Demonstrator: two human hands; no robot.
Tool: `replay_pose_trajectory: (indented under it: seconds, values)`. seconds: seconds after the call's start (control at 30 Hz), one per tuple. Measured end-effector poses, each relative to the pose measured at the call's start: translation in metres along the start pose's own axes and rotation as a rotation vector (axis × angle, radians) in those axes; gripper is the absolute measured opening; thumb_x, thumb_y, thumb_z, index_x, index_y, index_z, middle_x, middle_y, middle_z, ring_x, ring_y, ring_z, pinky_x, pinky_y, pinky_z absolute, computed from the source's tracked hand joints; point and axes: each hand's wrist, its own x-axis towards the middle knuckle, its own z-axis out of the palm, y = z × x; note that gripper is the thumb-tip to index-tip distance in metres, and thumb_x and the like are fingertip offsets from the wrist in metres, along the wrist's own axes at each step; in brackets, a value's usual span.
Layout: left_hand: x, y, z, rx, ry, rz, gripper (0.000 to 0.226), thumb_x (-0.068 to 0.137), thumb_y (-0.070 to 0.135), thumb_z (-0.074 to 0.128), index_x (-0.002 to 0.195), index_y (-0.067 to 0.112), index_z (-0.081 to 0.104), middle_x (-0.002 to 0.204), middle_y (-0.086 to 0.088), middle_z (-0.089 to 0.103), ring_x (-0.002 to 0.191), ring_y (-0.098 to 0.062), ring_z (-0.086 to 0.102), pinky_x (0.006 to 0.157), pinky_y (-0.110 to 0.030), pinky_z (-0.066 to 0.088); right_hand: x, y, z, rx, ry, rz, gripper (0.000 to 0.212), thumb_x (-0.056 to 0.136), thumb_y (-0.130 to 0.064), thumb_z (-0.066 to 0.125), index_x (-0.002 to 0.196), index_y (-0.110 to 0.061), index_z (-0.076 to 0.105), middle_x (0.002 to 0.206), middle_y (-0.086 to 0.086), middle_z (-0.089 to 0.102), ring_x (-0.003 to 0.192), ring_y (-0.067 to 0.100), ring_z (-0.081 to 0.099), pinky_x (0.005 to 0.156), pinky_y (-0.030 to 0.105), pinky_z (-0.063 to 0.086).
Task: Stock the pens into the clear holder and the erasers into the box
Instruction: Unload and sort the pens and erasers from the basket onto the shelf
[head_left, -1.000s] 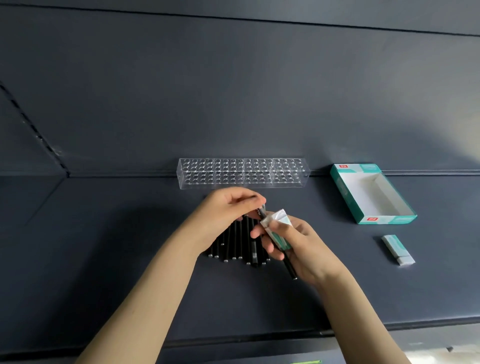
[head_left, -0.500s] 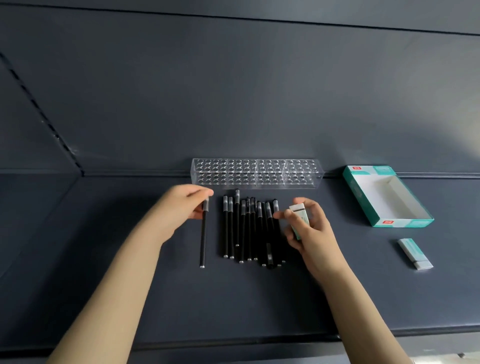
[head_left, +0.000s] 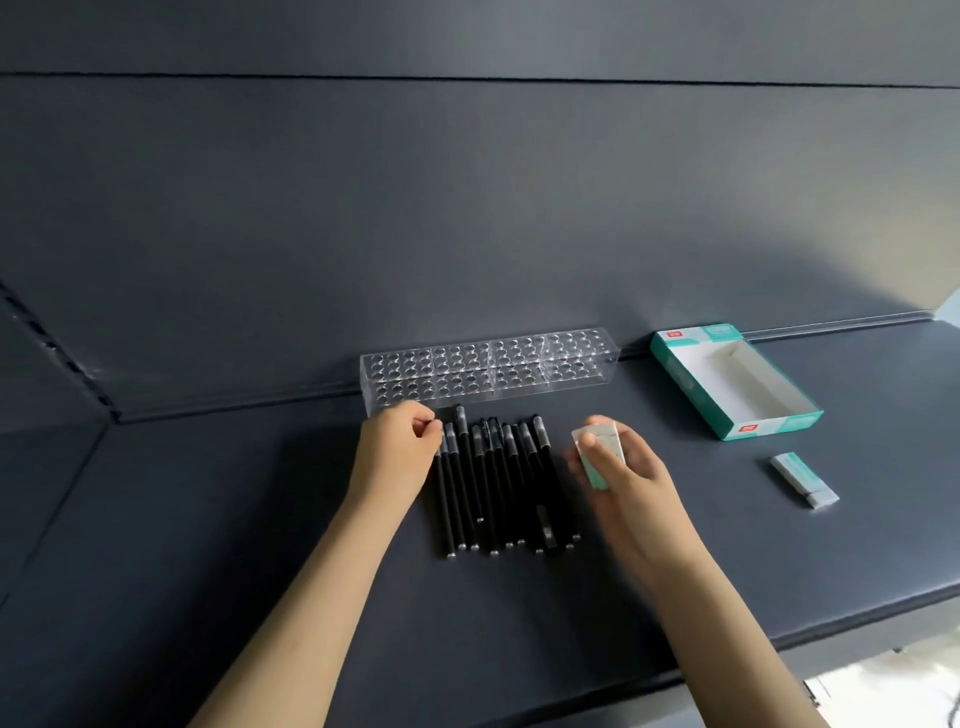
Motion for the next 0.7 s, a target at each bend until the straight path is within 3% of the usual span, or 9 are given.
replay_pose_trajectory:
  seconds: [0.07, 0.17, 0.27, 0.33, 0.43, 0.57, 0.7]
  values:
    - [0.002, -0.001, 0.002, 0.052, 0.021, 0.033, 0.016, 0.091, 0.016, 0.064, 0.105, 0.009, 0.069, 0.099, -0.002, 0.065, 0.080, -0.012, 0.060, 0.068, -0.017, 0.043, -0.002, 0.000, 0.003, 0.060, 0.042, 0.010, 0.015, 0.092, -0.008, 0.060, 0.107, -0.007, 0.063, 0.084, 0.000, 0.062, 0.078, 0.007, 0.062, 0.088, 0.024, 0.054]
    - [-0.003, 0.000, 0.003, 0.141, 0.025, 0.049, 0.031, 0.092, 0.024, 0.065, 0.118, 0.007, 0.063, 0.121, -0.007, 0.050, 0.088, -0.019, 0.059, 0.076, -0.027, 0.045, -0.006, -0.001, 0.004, 0.128, 0.116, 0.020, 0.016, 0.093, -0.007, 0.060, 0.107, -0.001, 0.066, 0.086, 0.001, 0.067, 0.081, 0.009, 0.066, 0.090, 0.029, 0.056]
    - [-0.020, 0.012, 0.002, 0.215, 0.122, 0.269, 0.038, 0.090, 0.028, 0.067, 0.123, 0.009, 0.060, 0.126, -0.005, 0.046, 0.093, -0.023, 0.059, 0.078, -0.034, 0.050, -0.011, -0.005, 0.001, 0.149, 0.134, 0.042, 0.024, 0.092, -0.012, 0.062, 0.112, -0.002, 0.068, 0.092, 0.002, 0.069, 0.084, 0.010, 0.064, 0.083, 0.023, 0.054]
    - [-0.034, 0.028, 0.004, 0.123, 0.042, 0.473, 0.044, 0.089, 0.033, 0.068, 0.128, 0.014, 0.059, 0.127, 0.002, 0.047, 0.103, -0.015, 0.055, 0.089, -0.028, 0.047, -0.015, -0.009, -0.002, 0.123, 0.124, 0.039, 0.025, 0.091, -0.016, 0.062, 0.113, -0.006, 0.070, 0.093, 0.002, 0.071, 0.082, 0.008, 0.064, 0.077, 0.020, 0.051]
    - [-0.058, 0.054, 0.017, 0.050, -0.197, 0.687, 0.065, 0.084, 0.041, 0.069, 0.142, 0.019, 0.048, 0.136, 0.010, 0.044, 0.124, -0.007, 0.044, 0.108, -0.016, 0.028, -0.019, -0.017, -0.009, 0.108, 0.094, 0.037, 0.024, 0.089, -0.017, 0.063, 0.109, -0.007, 0.071, 0.092, 0.002, 0.071, 0.080, 0.008, 0.063, 0.074, 0.022, 0.048]
    - [-0.076, 0.077, 0.044, 0.081, -0.211, 0.774, 0.075, 0.081, 0.034, 0.076, 0.146, 0.021, 0.043, 0.136, 0.007, 0.046, 0.123, -0.011, 0.044, 0.108, -0.021, 0.030, -0.021, -0.034, -0.029, 0.048, 0.050, 0.020, 0.028, 0.083, -0.017, 0.065, 0.107, -0.005, 0.072, 0.094, 0.005, 0.071, 0.081, 0.010, 0.062, 0.072, 0.023, 0.048]
    - [-0.083, 0.100, 0.073, 0.073, -0.158, 0.761, 0.064, 0.080, 0.033, 0.076, 0.137, 0.021, 0.049, 0.129, 0.008, 0.049, 0.114, -0.013, 0.050, 0.100, -0.026, 0.039, -0.022, -0.054, -0.064, -0.046, 0.026, 0.039, 0.020, 0.092, -0.014, 0.061, 0.103, -0.004, 0.074, 0.089, 0.006, 0.070, 0.080, 0.011, 0.061, 0.070, 0.025, 0.049]
